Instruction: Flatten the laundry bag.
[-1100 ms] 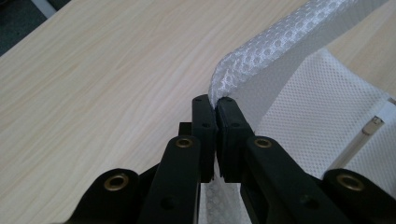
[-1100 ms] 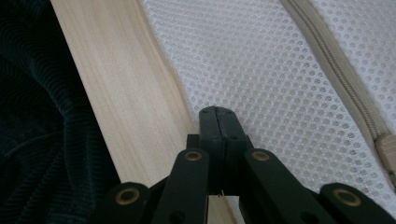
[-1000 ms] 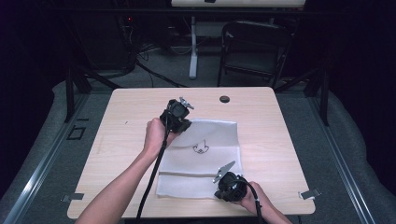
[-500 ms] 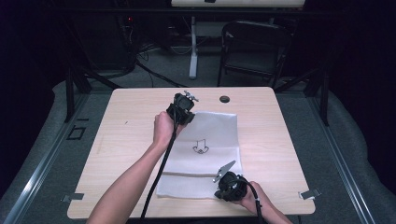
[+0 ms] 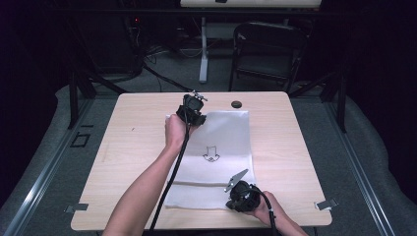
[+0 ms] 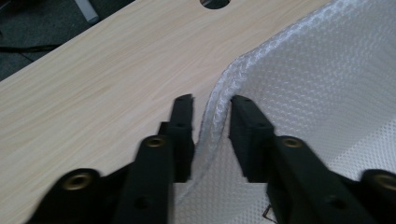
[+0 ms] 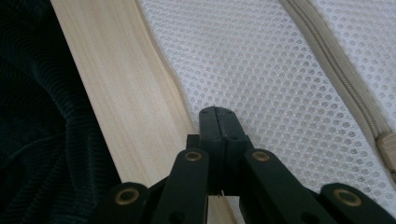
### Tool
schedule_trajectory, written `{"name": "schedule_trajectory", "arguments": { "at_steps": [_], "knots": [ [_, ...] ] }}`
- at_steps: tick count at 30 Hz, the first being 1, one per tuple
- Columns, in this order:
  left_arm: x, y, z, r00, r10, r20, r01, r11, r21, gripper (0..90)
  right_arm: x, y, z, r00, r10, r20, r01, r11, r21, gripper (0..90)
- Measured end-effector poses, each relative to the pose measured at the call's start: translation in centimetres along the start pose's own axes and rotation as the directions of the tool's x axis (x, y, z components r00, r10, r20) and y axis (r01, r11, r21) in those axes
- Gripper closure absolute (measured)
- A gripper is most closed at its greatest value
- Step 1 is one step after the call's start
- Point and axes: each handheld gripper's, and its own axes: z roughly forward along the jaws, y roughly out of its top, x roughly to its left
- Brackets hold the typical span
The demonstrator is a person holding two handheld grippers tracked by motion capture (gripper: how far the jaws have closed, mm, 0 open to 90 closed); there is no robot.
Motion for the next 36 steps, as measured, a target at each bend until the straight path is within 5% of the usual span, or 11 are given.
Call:
{"name": "schedule_trajectory", "arguments": {
  "at_steps": [5,8,16,21,27,36],
  "knots": [
    [0.2,-0.2,0.0,0.9998,-0.015,-0.012,0.014,0.9997,-0.019,34.5,0.1,0.1,-0.1,1.0000,0.002,-0.002,-0.002,1.000,-0.012,86.0],
    [0.3,-0.4,-0.4,0.9996,-0.026,-0.013,0.026,0.9991,-0.034,24.4,0.2,0.1,-0.1,1.0000,0.000,-0.009,0.000,1.000,-0.006,82.1],
    [-0.6,-2.7,-1.2,0.9991,0.027,0.034,-0.026,0.9994,-0.021,20.3,0.3,0.3,-1.0,0.9995,0.014,-0.029,-0.015,0.998,-0.063,69.7],
    [-1.6,-5.2,-1.6,0.9954,0.052,0.080,-0.051,0.9986,-0.013,17.0,-0.6,0.0,-2.9,0.9978,0.054,-0.037,-0.058,0.993,-0.105,44.7],
    [-3.0,-8.5,-2.2,0.9888,0.079,0.127,-0.079,0.9968,-0.004,14.6,-1.9,-1.0,-4.4,0.9927,0.120,0.012,-0.117,0.983,-0.141,19.9],
    [-4.3,-11.2,-3.3,0.9789,0.092,0.183,-0.094,0.9955,0.006,11.9,-3.3,-1.9,-5.6,0.9864,0.151,0.064,-0.142,0.980,-0.137,12.2]
  ]
}}
